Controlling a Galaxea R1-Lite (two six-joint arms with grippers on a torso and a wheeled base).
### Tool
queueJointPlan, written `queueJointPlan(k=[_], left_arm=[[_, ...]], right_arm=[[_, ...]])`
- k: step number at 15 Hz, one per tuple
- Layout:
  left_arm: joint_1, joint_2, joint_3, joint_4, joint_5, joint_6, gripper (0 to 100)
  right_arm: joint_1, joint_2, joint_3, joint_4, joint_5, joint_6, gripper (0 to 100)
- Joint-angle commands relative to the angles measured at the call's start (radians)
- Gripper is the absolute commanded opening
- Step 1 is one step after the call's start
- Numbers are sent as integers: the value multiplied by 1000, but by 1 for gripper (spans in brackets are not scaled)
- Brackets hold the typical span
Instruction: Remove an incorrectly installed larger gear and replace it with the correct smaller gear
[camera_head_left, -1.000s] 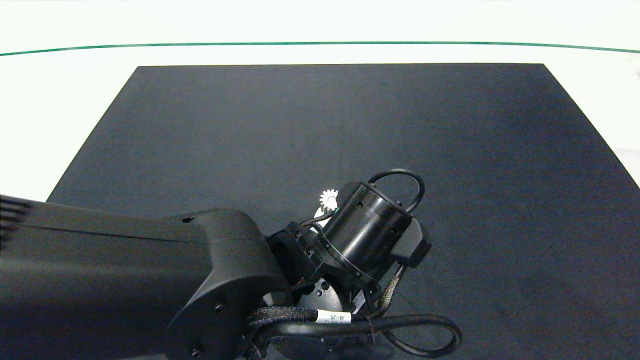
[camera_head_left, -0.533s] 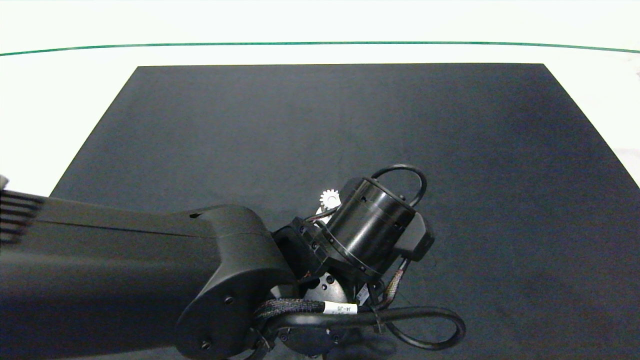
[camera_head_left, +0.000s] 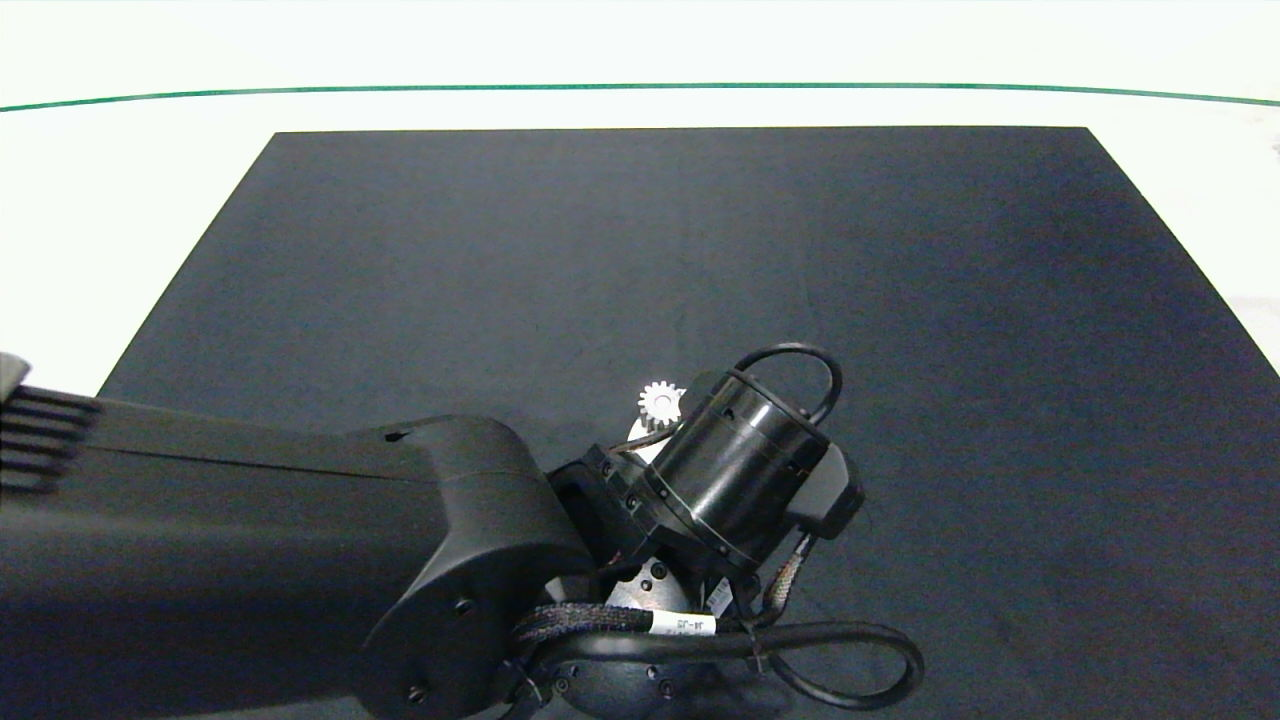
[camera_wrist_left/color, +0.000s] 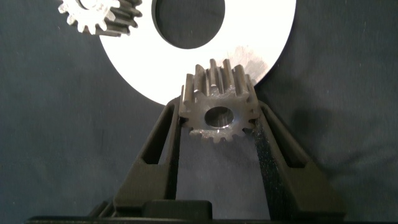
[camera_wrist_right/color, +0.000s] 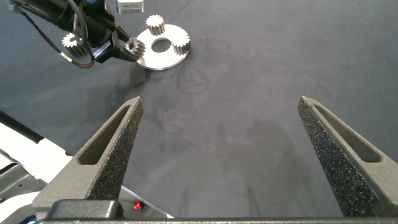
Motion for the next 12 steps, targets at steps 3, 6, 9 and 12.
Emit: queueJointPlan(k=[3, 6, 9, 12], left_arm=[[-1, -5, -4, 5, 3, 0, 16], [-1, 1, -16, 5, 3, 4, 16], [1, 4, -17, 5, 3, 4, 16], [-1, 12, -17, 5, 3, 4, 16]], right_arm=[[-1, -3, 0, 2, 2, -2, 100], [-1, -4, 1, 2, 2, -2, 100], [-1, -6, 1, 2, 2, -2, 100], [1, -10, 6, 2, 2, 0, 100]])
